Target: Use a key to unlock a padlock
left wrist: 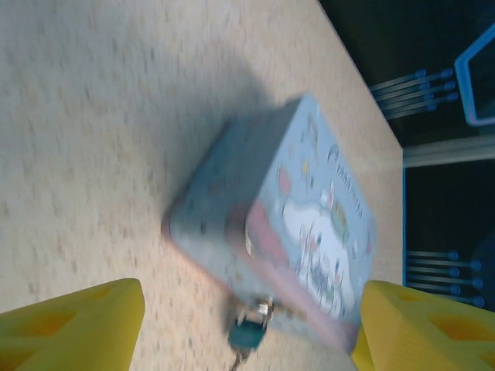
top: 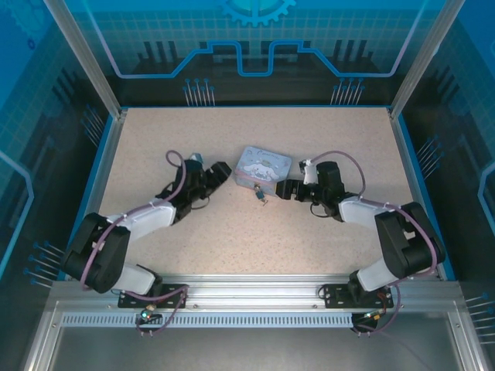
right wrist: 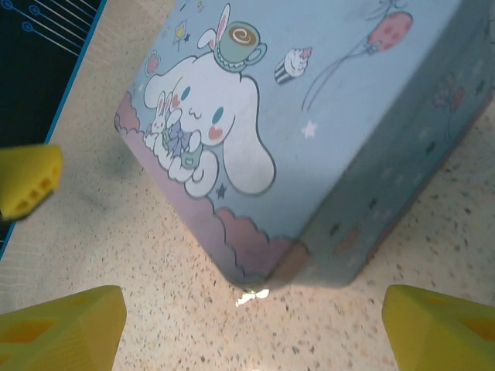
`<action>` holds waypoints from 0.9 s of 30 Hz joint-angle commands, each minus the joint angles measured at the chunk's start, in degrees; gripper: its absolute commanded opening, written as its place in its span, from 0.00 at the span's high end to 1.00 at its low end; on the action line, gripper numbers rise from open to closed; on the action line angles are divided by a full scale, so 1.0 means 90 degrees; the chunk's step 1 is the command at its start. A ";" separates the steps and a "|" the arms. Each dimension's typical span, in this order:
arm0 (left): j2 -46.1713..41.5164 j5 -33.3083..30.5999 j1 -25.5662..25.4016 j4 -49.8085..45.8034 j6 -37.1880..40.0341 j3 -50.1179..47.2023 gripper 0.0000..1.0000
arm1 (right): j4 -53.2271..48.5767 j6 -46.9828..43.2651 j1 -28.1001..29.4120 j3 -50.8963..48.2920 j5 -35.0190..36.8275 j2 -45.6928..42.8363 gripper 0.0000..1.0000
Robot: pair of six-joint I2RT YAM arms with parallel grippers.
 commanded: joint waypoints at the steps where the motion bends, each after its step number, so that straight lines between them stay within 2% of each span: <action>1: 0.0549 0.0609 0.0426 -0.0636 0.0910 0.0779 0.24 | -0.0040 0.0178 0.0051 0.0457 -0.0046 0.0442 0.10; 4: 0.1217 0.0829 0.0490 -0.0830 0.1287 0.1508 0.24 | -0.0080 0.0382 0.0048 0.0755 0.0002 0.0747 0.07; 8: 0.2255 0.1652 0.0447 -0.0582 0.1250 0.2355 0.24 | -0.0095 0.0507 0.0051 0.1009 0.0042 0.1037 0.06; 13: 0.3056 0.2065 0.0218 -0.0709 0.1347 0.3093 0.27 | -0.0336 0.0459 0.0041 0.1300 0.0146 0.1269 0.06; 19: 0.3117 0.2441 0.0060 -0.0589 0.1179 0.3018 0.33 | -0.0588 0.0278 -0.0071 0.1811 -0.0101 0.1625 0.05; 27: 0.2451 0.2290 -0.0255 -0.0174 0.0826 0.2239 0.34 | -0.0827 -0.0149 -0.0405 0.2279 -0.0147 0.1871 0.05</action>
